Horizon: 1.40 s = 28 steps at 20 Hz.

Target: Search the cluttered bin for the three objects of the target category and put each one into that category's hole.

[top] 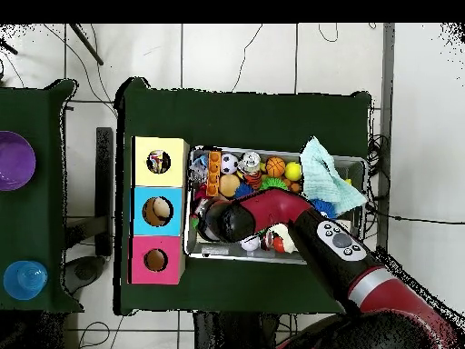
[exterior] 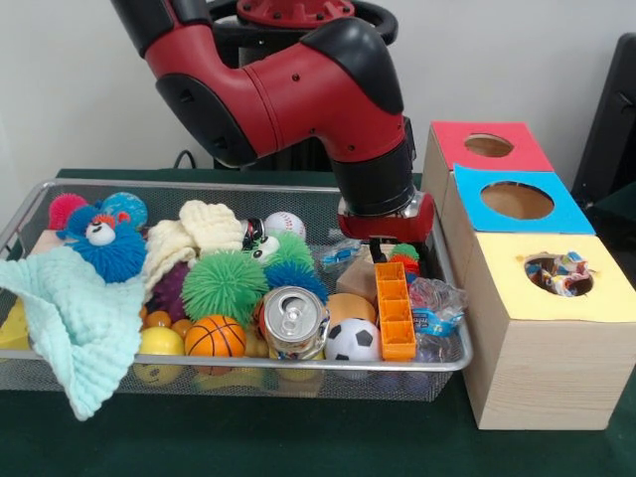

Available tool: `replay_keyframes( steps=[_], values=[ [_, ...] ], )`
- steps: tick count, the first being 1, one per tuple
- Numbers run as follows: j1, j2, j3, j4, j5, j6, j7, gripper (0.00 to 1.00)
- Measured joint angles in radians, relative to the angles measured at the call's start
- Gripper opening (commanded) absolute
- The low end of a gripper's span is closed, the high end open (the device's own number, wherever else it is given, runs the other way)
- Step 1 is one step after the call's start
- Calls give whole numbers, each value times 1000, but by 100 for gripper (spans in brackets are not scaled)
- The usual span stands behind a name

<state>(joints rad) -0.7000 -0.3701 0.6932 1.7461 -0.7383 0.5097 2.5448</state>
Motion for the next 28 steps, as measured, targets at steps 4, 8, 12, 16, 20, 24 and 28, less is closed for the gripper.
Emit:
replay_keyframes(
  steps=[4, 8, 12, 16, 20, 24, 28],
  values=[
    [2, -2, 0, 0, -6, 0, 0, 100],
    [8, -8, 0, 0, -20, 0, 0, 100],
    [18, -19, 0, 0, -45, 0, 0, 100],
    [24, -24, 0, 0, -57, 0, 0, 100],
    [24, -24, 0, 0, -57, 0, 0, 100],
    [29, -24, -2, -5, -59, -1, 0, 0],
    [53, -31, -17, -21, -76, -1, 0, 0]
  ],
)
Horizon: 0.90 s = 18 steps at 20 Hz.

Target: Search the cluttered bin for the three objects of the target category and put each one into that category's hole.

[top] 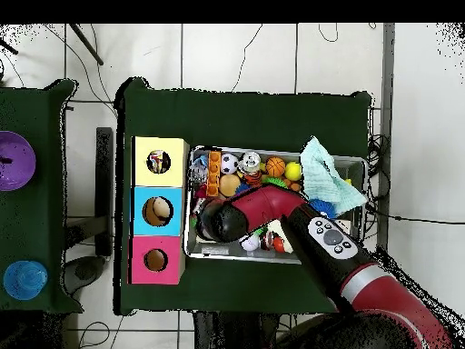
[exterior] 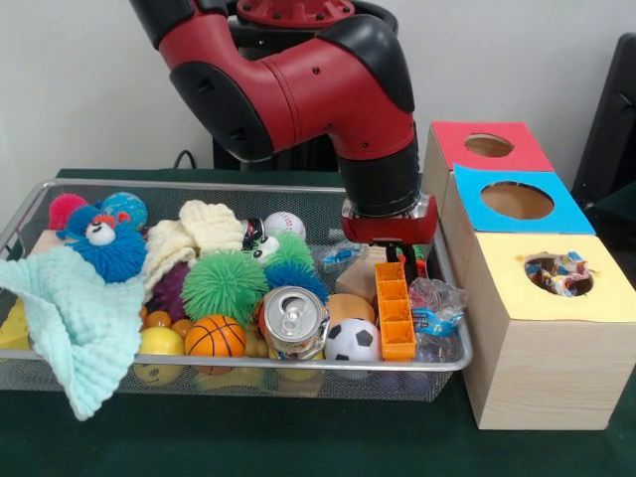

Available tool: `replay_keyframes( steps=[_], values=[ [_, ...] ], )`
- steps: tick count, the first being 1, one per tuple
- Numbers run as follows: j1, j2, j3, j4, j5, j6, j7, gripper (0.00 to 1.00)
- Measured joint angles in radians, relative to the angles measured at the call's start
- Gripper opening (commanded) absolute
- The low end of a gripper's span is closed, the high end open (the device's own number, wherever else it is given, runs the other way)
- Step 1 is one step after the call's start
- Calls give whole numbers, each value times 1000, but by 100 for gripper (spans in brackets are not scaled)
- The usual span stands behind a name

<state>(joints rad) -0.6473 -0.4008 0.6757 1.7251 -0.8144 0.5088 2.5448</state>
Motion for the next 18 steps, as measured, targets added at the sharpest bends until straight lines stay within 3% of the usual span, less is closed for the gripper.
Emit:
replay_keyframes(
  steps=[5, 18],
  values=[
    [43, -15, -12, -24, -36, 0, 0, 0],
    [93, -63, -73, -30, -44, 0, 0, 0]
  ],
)
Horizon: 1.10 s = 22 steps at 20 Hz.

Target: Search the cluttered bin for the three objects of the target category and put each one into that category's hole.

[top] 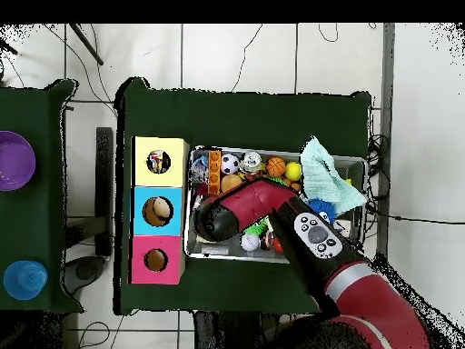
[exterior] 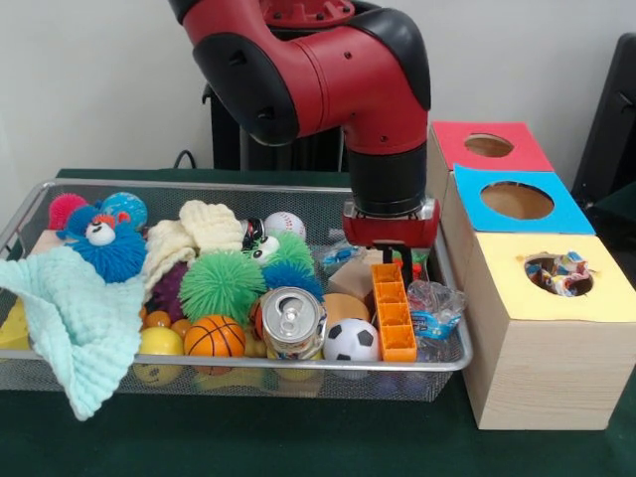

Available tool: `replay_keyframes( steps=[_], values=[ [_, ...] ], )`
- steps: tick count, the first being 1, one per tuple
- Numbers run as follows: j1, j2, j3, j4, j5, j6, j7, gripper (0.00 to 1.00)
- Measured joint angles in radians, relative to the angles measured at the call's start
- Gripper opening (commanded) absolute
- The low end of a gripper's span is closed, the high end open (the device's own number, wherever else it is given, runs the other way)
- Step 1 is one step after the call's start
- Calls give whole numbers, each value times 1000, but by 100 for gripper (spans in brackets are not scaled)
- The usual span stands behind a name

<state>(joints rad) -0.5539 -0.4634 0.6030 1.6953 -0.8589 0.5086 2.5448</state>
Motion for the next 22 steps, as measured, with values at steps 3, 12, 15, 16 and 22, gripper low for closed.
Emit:
replay_keyframes(
  steps=[3, 12, 15, 16, 22],
  values=[
    [34, -28, -47, -3, 0, 0, 0, 0],
    [135, -83, -176, -30, -11, 0, 0, 0],
    [169, -95, -220, -46, -15, 0, 0, 0],
    [179, -98, -233, -51, -16, 0, 0, 0],
    [240, -113, -328, -81, -15, -13, 0, 0]
  ],
)
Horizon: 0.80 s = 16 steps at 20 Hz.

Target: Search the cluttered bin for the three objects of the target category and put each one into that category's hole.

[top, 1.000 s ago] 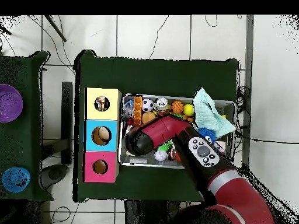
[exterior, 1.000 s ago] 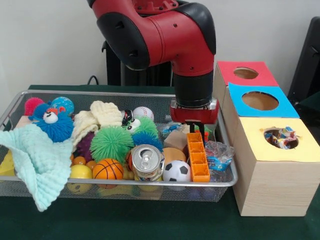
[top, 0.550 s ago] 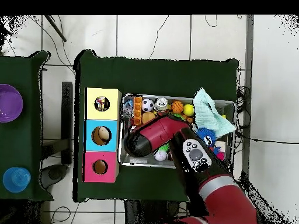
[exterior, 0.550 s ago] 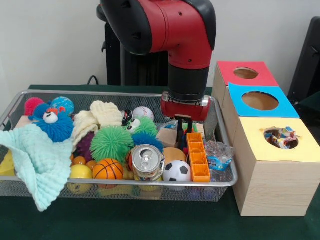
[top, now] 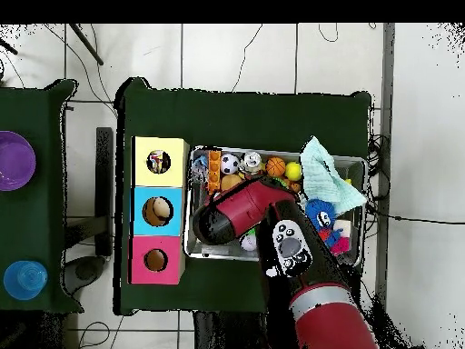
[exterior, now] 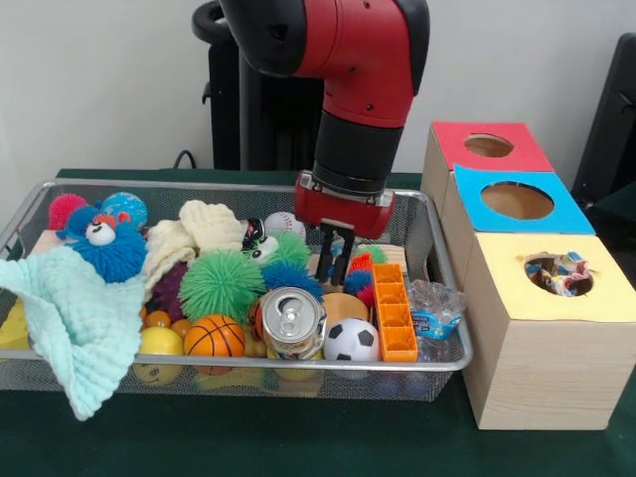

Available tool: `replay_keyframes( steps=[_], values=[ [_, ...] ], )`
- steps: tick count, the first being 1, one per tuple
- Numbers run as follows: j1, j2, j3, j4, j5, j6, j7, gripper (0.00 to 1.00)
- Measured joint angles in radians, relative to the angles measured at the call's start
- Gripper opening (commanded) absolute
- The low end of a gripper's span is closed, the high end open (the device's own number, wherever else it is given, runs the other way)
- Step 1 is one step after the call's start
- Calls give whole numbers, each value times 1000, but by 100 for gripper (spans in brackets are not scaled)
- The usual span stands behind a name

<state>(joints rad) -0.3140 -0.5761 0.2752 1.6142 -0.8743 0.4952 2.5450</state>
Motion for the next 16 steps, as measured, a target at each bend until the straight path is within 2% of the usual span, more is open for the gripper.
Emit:
replay_keyframes(
  steps=[9, 16],
  values=[
    [31, 0, -83, -32, 0, -45, 0, 0],
    [111, 2, -190, -62, 1, -76, 12, 0]
  ],
)
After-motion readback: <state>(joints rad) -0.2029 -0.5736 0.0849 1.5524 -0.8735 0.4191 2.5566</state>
